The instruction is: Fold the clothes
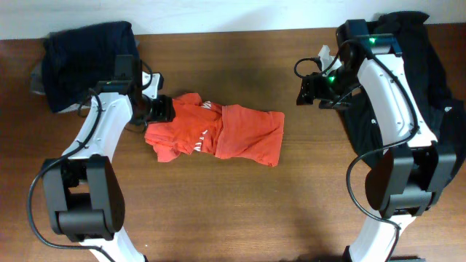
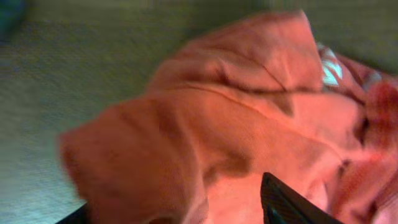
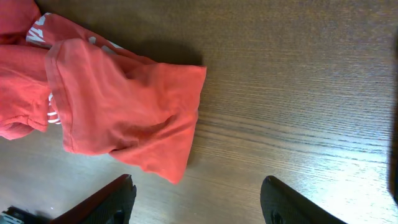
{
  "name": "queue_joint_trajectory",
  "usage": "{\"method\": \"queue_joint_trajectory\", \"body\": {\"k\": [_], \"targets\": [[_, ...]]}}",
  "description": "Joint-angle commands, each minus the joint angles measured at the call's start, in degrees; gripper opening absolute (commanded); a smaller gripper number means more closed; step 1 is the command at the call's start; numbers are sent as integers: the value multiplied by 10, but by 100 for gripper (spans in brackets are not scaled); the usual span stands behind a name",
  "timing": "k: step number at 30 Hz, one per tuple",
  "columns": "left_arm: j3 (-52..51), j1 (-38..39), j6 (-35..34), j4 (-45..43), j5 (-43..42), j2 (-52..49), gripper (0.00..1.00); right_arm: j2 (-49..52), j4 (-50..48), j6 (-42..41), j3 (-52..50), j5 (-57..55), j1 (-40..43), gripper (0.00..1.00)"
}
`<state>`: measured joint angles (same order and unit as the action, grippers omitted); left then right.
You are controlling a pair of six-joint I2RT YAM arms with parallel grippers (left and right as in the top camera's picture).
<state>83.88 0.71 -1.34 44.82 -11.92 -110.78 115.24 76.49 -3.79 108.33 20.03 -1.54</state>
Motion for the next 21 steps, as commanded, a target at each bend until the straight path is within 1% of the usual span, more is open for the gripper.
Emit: {"method": "queue_joint_trajectory", "body": {"k": [1, 3, 8, 12, 16, 18, 19, 21], "targets": [[-5, 0, -8, -17, 28, -10, 66, -9, 0, 6, 5, 7, -4, 69], [-5, 0, -8, -24, 30, -26, 68, -9, 1, 6, 5, 7, -4, 69], [-5, 0, -8, -39, 31, -66, 70, -9, 3, 6, 5, 7, -4, 70], [-5, 0, -8, -59, 33, -82, 79, -9, 3, 6, 5, 7, -4, 70], [-5, 1, -4, -76, 32, -88, 86, -9, 2, 6, 5, 7, -4, 70], [-5, 6, -1, -82, 32, -94, 87, -9, 2, 6, 5, 7, -4, 70], [-5, 10, 7, -83, 30, -99, 92, -9, 2, 6, 5, 7, -4, 69], [-5, 20, 23, -86, 27, -113, 92, -9, 2, 6, 5, 7, -4, 70]]}}
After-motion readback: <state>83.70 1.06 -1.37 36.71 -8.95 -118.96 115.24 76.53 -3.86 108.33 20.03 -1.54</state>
